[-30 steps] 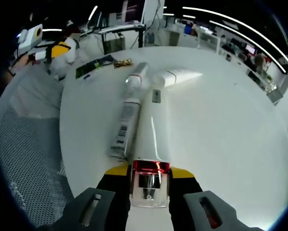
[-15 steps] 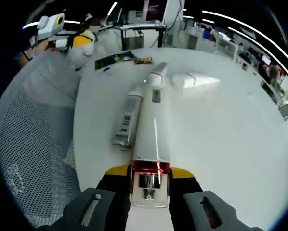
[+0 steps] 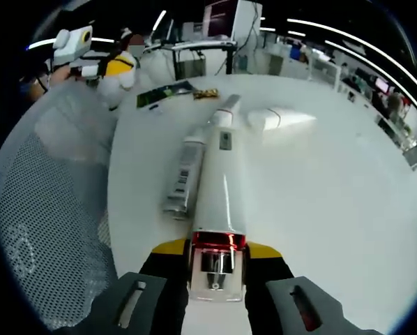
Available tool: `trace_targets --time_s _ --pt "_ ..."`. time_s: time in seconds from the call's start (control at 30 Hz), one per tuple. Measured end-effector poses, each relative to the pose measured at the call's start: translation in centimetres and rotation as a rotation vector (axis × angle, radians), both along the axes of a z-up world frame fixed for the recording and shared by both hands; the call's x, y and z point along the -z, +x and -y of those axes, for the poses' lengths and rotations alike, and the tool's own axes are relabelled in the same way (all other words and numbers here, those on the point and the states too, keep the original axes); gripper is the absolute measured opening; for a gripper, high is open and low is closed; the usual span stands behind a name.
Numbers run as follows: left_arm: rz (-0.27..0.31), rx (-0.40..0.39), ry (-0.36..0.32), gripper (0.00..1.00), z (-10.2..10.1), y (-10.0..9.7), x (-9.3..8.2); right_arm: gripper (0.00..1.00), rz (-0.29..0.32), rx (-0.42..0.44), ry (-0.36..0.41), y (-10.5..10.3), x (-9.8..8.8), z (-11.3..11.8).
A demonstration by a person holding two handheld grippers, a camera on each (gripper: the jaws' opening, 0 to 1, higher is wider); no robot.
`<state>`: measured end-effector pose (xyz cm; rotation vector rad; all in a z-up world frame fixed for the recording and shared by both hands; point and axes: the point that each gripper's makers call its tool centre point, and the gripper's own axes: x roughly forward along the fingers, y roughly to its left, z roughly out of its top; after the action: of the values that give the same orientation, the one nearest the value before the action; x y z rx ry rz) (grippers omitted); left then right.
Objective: Arrange the skincare products in the storage area until every visible bottle or jar stands upright without overlapping.
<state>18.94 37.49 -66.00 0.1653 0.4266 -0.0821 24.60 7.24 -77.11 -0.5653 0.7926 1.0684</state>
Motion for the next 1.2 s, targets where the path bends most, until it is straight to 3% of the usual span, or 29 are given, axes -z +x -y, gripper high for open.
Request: trace_targets --time_s 0.77,1.2 --pt "-0.015 -0.038 0.018 0.09 -0.19 0.11 0.36 0.26 0.0 -0.005 0.003 -0.05 0.08 0.01" --pt "-0.041 -0.033 0.035 0.03 -0.22 0.15 0.66 0.26 0.013 -0.003 0.036 -0.03 0.05 -0.07"
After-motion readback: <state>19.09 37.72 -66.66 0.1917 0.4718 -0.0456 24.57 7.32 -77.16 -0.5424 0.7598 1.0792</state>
